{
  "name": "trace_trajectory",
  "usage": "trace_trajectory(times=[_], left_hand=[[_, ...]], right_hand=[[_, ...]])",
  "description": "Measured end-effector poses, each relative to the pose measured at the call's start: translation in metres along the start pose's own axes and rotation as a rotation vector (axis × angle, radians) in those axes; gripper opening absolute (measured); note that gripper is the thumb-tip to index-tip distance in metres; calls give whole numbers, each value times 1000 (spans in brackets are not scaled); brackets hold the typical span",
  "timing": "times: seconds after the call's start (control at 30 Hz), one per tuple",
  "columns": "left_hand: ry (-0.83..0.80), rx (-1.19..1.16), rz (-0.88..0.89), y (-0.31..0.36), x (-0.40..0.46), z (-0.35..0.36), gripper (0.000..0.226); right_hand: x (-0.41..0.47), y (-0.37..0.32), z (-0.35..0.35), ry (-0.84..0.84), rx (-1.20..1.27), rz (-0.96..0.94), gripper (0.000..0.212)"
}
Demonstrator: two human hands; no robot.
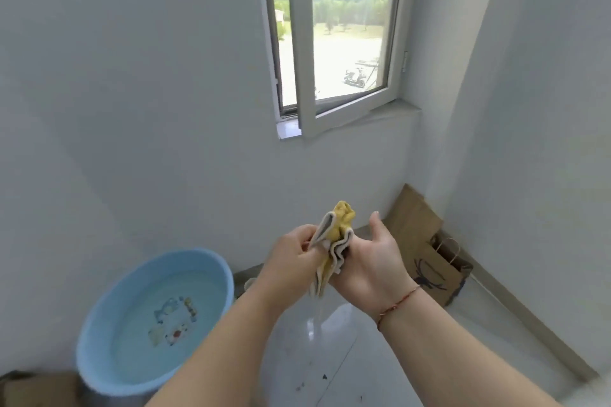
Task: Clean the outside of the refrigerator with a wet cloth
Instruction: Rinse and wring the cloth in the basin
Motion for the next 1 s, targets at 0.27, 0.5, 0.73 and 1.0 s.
trace_trajectory(times=[0.27, 0.5, 0.73, 1.0], left_hand=[[242, -587, -286, -125, 11, -180, 24], [569, -369, -492, -256, 7, -305, 78], [432, 203, -637, -351, 11, -342, 69], [32, 742, -856, -440, 37, -310, 72]], right_hand=[[114, 155, 65, 53, -328, 177, 32], [209, 265, 55, 216, -1053, 171, 38], [263, 331, 45, -19, -1621, 189, 71], [319, 407, -10, -671, -2392, 328, 78]])
Point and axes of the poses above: each hand's wrist, its own x-axis towards the middle knuckle, its own z-axis out of the palm, y = z × x, the point moved 3 cm from there along x, towards the middle knuckle, and after that the axes turned 7 degrees about -z, right-handed, at the moved point
